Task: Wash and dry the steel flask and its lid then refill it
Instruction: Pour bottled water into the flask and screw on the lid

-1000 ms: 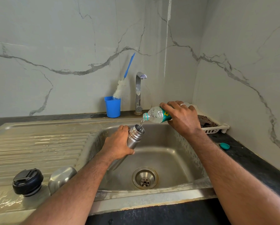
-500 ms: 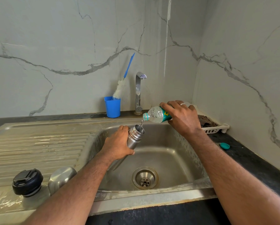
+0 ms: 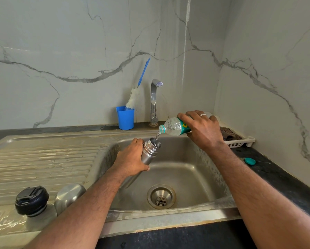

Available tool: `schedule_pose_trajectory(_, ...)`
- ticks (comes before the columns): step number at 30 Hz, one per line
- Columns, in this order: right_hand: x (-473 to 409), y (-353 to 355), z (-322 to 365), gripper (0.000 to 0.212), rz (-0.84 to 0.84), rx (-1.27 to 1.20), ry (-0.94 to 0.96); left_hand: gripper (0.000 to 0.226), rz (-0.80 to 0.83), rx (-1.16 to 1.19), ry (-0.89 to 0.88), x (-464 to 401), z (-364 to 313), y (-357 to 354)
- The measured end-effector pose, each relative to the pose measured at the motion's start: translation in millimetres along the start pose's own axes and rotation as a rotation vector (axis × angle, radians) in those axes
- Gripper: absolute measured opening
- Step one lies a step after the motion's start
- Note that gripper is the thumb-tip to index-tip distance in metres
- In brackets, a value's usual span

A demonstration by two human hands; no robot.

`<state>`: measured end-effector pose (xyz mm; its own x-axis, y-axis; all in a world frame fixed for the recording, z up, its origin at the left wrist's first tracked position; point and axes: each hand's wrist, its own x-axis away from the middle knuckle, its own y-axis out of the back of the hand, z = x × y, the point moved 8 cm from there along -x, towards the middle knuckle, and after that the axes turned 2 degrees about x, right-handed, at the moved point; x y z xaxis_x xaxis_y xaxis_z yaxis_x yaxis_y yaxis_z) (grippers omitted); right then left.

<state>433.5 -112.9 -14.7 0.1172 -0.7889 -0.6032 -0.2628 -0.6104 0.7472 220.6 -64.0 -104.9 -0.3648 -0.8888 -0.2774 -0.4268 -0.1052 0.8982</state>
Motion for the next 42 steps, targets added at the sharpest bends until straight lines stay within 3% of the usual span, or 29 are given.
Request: schedule_pose_trajectory(42,-0.6,-1.6,-1.1,0.071,-0.004,-0.004,0.002,0.091,0.008,-0.021,-0.008,1.1,-1.4,-1.0)
